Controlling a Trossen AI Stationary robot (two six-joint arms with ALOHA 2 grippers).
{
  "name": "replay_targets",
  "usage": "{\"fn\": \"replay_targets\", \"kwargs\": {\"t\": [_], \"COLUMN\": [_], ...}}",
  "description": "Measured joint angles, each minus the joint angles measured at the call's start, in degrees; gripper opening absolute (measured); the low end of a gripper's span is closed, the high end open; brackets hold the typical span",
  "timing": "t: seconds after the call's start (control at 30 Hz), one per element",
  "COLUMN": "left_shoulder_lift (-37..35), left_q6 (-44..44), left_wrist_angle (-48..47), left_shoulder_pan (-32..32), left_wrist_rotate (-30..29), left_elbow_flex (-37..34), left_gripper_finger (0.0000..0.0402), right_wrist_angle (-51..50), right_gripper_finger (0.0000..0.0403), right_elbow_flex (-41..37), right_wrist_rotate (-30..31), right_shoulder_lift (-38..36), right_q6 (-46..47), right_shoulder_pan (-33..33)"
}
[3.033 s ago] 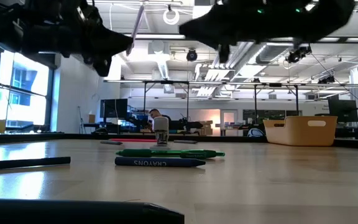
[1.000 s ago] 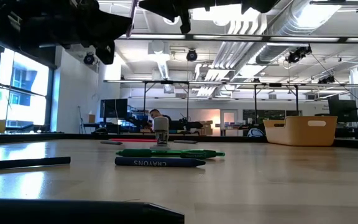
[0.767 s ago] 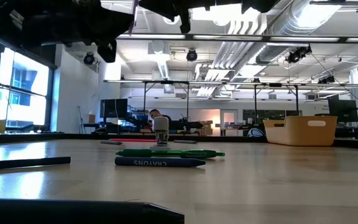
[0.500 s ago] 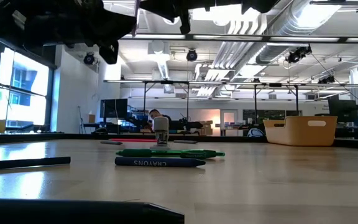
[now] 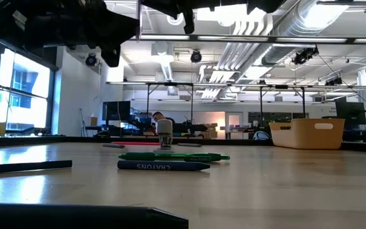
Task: Sort crayons/erasers/pens/pencils in bins
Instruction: Put the violet pen into the orange bin
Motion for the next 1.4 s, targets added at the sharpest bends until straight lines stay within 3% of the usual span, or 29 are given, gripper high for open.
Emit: {"fn": "replay_targets", "kwargs": {"t": [0.23,0.4,0.7,0.83,1.07,1.4], "left_shoulder_lift": [-0.5,-1.7,-1.8,-1.8,-1.8,-2.7], "left_q6": [-1.1,0.1,1.5,1.9,2.0,1.2], "left_wrist_angle": [-0.2,-1.1,-1.9,-2.1,-2.2,-2.1], "left_shoulder_pan": [1.0,1.3,1.2,1.2,1.3,1.3], "left_wrist_rotate": [-0.6,-0.5,-0.3,-0.4,-0.6,-0.6], "left_elbow_flex": [0.0,0.0,0.0,0.0,0.0,-0.4], "left_gripper_finger": [0.0100,0.0111,0.0066,0.0037,0.0002,0.0001], "right_wrist_angle": [-7.4,-14.2,-21.8,-29.7,-52.2,-88.5], "right_gripper_finger": [0.0007,0.0007,0.0007,0.0007,0.0007,0.0007], "right_elbow_flex": [0.0,0.0,0.0,0.0,0.0,0.0], "right_wrist_rotate": [3.8,7.8,15.9,18.9,19.3,6.9], "right_shoulder_lift": [-3.1,-7.1,-12.4,-15.2,-20.9,-26.5], "right_q6": [-0.3,0.0,0.2,4.8,27.8,76.6], "right_shoulder_pan": [0.0,1.2,5.6,8.4,13.2,27.9]}}
